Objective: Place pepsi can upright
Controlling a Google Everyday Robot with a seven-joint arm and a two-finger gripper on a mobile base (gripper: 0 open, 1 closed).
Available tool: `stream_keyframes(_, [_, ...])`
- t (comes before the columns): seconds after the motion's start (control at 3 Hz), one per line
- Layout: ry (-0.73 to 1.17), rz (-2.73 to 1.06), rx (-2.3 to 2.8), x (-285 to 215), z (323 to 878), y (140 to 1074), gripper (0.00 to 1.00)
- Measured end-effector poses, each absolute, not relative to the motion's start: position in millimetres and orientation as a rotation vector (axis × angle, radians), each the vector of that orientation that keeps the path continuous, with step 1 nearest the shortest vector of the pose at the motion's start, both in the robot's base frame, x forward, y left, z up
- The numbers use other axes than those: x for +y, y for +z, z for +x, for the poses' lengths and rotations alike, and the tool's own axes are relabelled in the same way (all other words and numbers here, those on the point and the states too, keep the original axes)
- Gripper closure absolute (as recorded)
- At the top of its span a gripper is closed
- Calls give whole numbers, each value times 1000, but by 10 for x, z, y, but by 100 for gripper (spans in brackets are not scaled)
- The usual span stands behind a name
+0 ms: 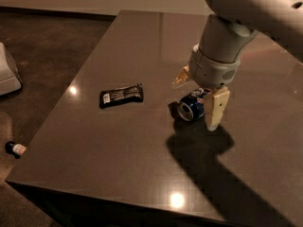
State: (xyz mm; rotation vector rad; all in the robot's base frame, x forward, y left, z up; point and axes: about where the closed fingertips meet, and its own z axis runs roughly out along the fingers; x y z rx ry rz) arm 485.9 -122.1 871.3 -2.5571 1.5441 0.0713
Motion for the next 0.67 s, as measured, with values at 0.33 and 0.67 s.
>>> stream_keyframes(0.33, [81,-2575,1546,-1243,4869,8645,43])
stream_keyframes(0.67, [77,-2570,1568,-1266,4884,8620,65])
